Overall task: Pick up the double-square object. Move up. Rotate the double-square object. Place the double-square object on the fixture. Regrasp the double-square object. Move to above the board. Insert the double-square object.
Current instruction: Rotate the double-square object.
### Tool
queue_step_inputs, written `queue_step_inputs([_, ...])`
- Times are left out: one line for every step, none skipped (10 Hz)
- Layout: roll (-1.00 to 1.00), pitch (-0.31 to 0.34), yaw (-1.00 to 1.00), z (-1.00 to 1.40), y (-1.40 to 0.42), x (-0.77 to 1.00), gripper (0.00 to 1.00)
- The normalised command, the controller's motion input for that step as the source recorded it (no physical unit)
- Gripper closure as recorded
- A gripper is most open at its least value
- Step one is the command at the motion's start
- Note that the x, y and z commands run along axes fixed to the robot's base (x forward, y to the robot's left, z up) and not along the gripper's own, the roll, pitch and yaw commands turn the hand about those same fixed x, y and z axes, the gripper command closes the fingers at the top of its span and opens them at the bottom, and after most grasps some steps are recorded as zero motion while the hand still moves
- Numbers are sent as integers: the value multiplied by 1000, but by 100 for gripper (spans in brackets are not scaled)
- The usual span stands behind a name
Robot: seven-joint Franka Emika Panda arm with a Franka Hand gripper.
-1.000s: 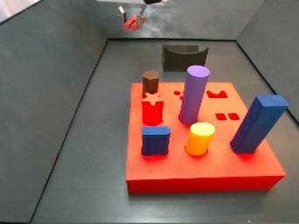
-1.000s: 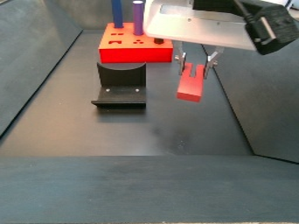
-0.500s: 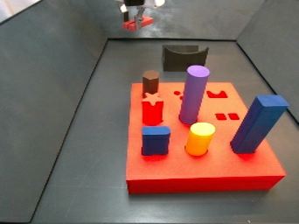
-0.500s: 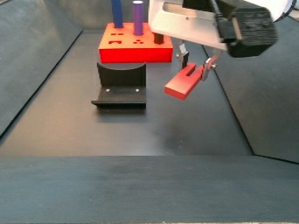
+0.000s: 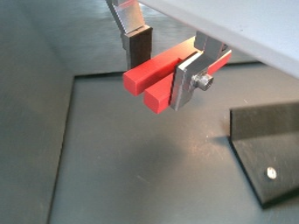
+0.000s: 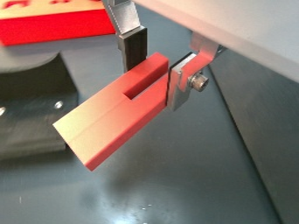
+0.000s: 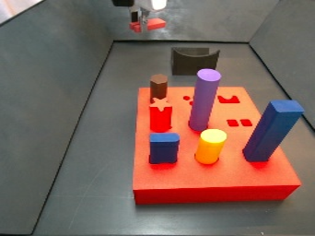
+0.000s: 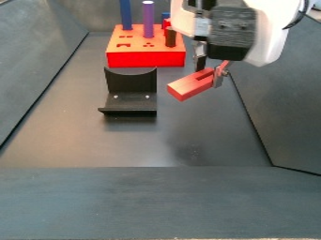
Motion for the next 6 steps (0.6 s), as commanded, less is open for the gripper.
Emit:
queue_step_inputs([-2,0,-1000,-12,15,-2,100])
queue_step_inputs([-2,0,-1000,-13,15,-2,100])
queue_step_inputs([-2,0,-1000,-13,15,-2,100])
queue_step_inputs([-2,0,-1000,-13,15,-3,100])
queue_step_inputs([-2,0,-1000,-13,15,-3,100])
queue_step_inputs([-2,0,-1000,-13,15,-3,100])
